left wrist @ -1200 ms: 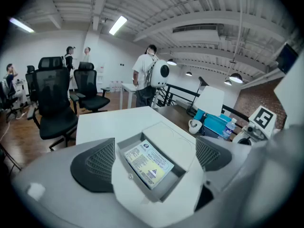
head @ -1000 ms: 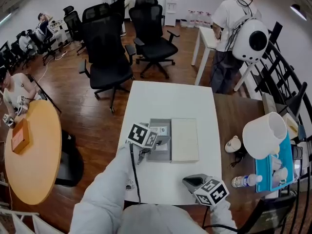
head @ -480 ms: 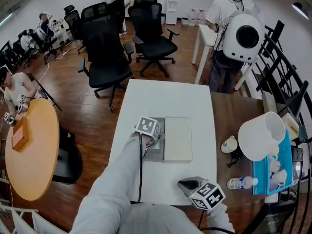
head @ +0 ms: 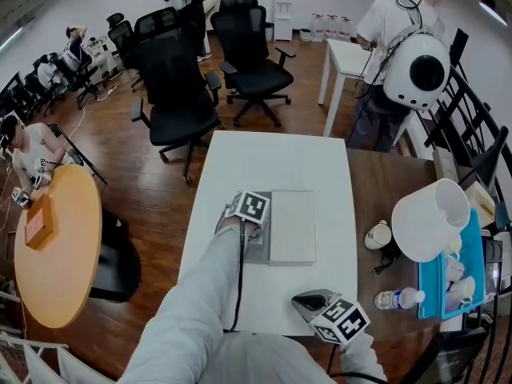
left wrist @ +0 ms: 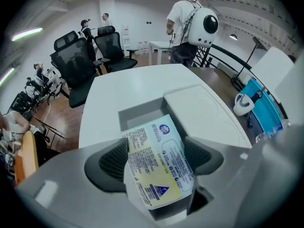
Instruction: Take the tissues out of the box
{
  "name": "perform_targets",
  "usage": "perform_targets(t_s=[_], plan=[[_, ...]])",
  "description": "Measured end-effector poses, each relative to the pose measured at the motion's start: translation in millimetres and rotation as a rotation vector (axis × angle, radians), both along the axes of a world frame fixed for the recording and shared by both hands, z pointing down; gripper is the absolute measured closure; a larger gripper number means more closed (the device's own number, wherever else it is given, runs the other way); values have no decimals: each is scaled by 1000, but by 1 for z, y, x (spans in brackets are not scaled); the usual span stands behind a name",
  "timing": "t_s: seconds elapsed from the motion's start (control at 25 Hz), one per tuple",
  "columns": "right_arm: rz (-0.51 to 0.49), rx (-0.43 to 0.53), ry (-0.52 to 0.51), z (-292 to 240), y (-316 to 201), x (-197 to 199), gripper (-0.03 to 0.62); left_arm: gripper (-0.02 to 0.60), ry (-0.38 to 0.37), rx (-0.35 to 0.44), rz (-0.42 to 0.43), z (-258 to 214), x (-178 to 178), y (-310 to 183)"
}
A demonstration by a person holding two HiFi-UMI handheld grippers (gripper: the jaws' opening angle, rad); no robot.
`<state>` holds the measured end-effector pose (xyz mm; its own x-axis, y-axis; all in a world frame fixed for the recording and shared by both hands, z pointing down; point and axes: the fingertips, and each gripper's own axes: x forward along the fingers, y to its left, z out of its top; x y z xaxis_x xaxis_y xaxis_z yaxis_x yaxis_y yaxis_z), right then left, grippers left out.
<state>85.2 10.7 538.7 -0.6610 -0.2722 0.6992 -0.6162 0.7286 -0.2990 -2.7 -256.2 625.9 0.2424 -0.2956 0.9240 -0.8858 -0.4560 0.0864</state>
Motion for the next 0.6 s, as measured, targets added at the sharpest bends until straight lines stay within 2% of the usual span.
perform_targets(t_s=[0.16,0.32,0.36,0.4,0.44,0.52,0.6], plan=[[-6,4,-3,-1,4,-2,592,217,3,30,-8,1,0,-1],[1,4,3,1,6,3,592,271,33,15,-10,-8,-1,4],[2,6,5,1,5,4,592,296,46,13,-8,-16,0,8],[4,8,8,1,4,4,592,379,56,24,-6,-23,1,9],[4,11,10,1,3,4,591,426,55,46,9,-28,4,7],[2,16,14,-1,1,4,592,432,21,80,64,-27,11,1],[-2,20,14,-2,1,2,592,412,30,59,75,-26,14,5]])
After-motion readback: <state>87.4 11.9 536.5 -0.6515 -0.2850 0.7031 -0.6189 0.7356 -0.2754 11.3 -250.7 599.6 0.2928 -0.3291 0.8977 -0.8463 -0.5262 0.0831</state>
